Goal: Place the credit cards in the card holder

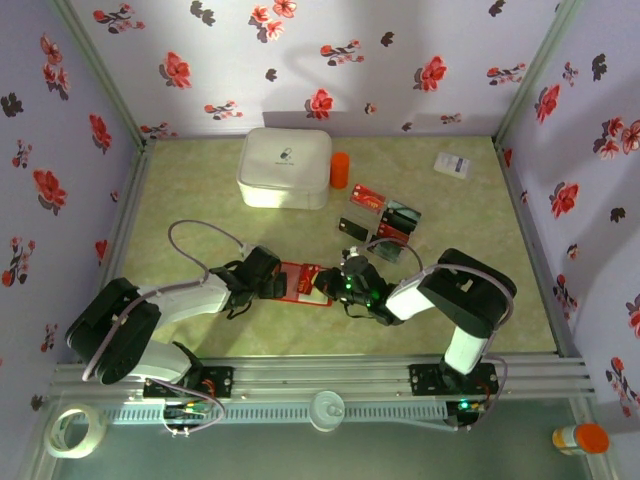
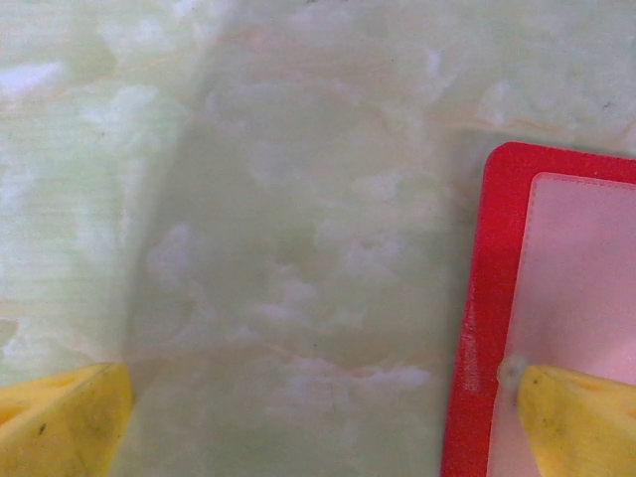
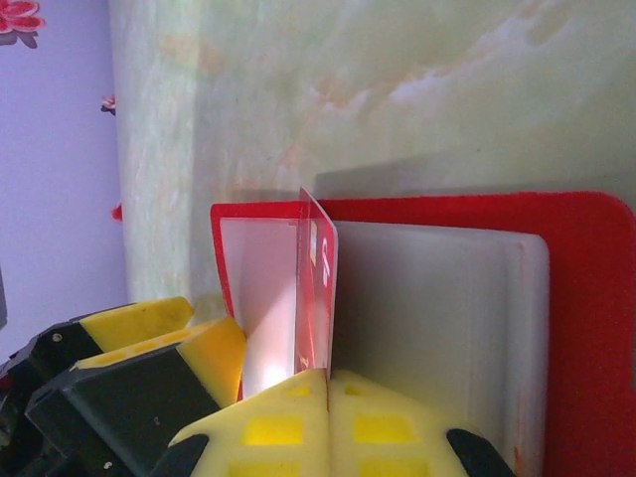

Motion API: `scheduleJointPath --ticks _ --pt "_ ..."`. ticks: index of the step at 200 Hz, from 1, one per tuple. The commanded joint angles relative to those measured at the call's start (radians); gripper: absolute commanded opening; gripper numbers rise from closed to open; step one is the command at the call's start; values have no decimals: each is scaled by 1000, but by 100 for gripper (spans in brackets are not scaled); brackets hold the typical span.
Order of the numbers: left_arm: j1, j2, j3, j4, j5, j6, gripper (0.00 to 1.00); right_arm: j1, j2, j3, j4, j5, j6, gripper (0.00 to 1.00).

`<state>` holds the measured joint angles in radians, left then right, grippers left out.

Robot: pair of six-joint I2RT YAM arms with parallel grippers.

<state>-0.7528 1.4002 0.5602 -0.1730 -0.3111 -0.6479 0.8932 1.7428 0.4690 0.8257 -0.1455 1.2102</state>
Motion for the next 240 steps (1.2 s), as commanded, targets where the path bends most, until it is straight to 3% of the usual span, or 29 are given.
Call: scheduleJointPath --ticks 1,95,240 --pt "-6 -12 -22 -50 -15 -9 100 13 -18 -3 -88 6 14 0" --pt "-5 -17 -24 -49 -16 -10 100 26 -37 29 -214 -6 21 0" --pt "-5 -14 -29 -45 -15 -11 100 35 -17 66 -267 -43 16 0"
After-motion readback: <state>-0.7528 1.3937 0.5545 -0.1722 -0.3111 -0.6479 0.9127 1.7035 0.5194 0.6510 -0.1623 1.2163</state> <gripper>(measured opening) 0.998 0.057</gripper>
